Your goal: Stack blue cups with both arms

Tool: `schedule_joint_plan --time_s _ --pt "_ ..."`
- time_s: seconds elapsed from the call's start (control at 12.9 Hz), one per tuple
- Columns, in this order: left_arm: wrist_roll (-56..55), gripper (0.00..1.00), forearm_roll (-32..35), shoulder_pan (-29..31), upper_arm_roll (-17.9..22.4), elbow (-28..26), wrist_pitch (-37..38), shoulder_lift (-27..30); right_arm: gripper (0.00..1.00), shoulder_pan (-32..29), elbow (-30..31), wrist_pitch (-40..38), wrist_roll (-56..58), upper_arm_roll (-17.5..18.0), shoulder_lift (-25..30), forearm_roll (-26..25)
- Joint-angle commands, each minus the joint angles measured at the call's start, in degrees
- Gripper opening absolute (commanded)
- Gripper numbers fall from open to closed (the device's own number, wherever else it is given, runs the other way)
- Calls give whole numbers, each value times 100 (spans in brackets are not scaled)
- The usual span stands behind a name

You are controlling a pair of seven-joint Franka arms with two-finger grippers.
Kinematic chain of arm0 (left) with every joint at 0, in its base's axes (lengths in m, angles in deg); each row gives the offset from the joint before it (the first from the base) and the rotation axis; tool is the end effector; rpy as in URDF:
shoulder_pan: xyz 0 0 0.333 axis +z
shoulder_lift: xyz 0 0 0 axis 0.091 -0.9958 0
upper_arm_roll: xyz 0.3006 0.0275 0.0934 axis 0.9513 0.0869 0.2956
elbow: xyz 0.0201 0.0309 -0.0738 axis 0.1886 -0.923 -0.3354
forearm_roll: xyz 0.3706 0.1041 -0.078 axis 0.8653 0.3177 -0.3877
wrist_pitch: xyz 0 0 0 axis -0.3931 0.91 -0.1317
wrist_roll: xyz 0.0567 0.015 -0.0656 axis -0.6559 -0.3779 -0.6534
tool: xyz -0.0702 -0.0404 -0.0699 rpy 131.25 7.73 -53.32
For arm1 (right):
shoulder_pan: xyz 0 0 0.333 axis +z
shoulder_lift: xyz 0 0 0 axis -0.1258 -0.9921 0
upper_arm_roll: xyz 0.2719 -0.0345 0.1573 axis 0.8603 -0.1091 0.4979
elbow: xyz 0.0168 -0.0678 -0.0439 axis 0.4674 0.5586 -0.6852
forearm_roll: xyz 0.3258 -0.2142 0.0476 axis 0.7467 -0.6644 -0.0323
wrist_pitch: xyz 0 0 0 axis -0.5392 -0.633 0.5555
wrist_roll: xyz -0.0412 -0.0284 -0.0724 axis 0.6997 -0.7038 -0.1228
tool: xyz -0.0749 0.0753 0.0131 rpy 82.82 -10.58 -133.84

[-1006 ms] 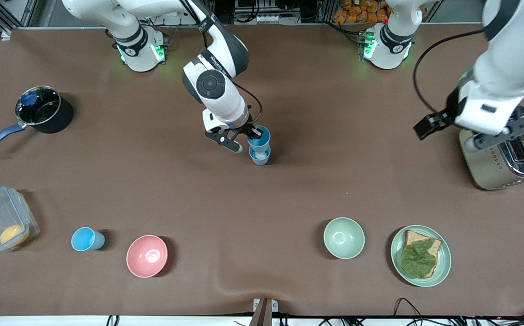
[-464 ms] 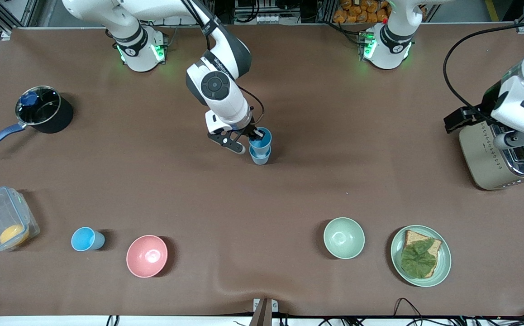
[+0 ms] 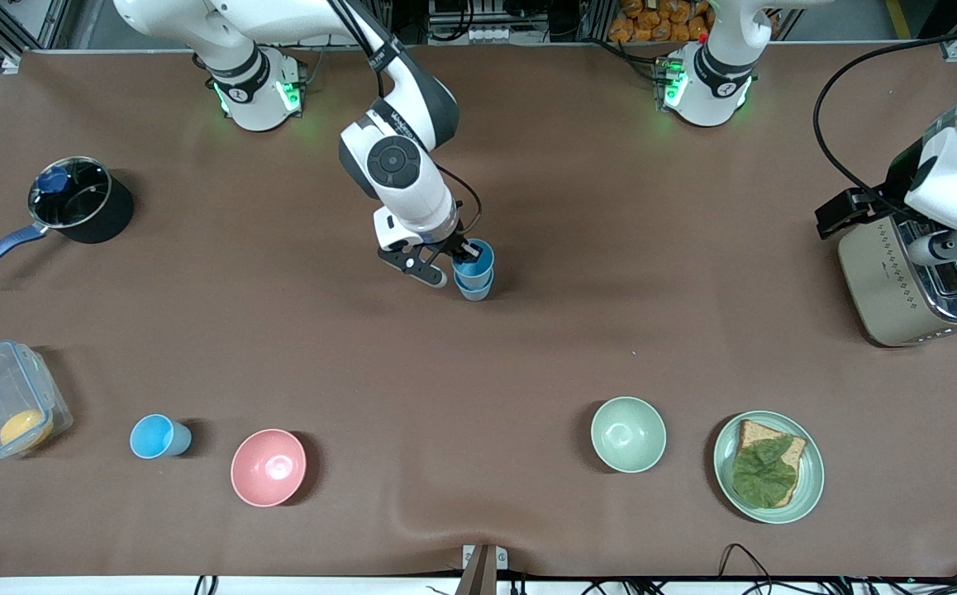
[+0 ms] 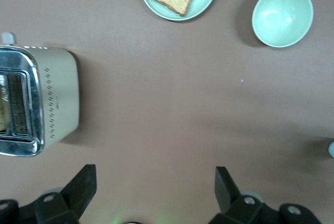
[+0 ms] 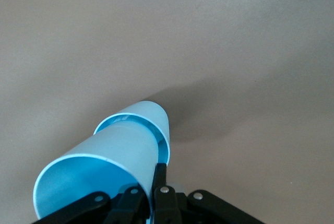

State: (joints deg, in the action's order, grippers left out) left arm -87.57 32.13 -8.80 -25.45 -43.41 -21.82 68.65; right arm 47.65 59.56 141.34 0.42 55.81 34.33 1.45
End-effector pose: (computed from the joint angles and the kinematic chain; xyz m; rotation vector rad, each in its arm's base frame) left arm 0.5643 -0.0770 0.6109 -3.0760 -0.2539 0.0929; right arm 0.4685 0.4525 0.2919 -2.8832 0.7749 0.1453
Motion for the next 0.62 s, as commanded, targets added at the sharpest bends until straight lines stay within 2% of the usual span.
schedule_joint_plan --time_s 0.0,0.08,0.23,0.39,0.54 --pt "-2 100 -143 -29 50 -66 47 20 66 -8 -135 -60 -173 -10 -65 -112" --pt "-1 100 -152 -20 50 -57 47 19 100 9 -143 -69 -252 -19 -56 -121" --pt "-1 100 -143 -46 50 -57 38 19 100 -43 -187 -139 -218 -27 58 -130" --pt "-10 100 -134 -29 50 -75 47 11 100 -236 -205 -708 -9 -132 399 -313" --pt "-1 100 -134 -2 50 -49 38 11 100 -691 -205 -1270 719 -203 742 -420"
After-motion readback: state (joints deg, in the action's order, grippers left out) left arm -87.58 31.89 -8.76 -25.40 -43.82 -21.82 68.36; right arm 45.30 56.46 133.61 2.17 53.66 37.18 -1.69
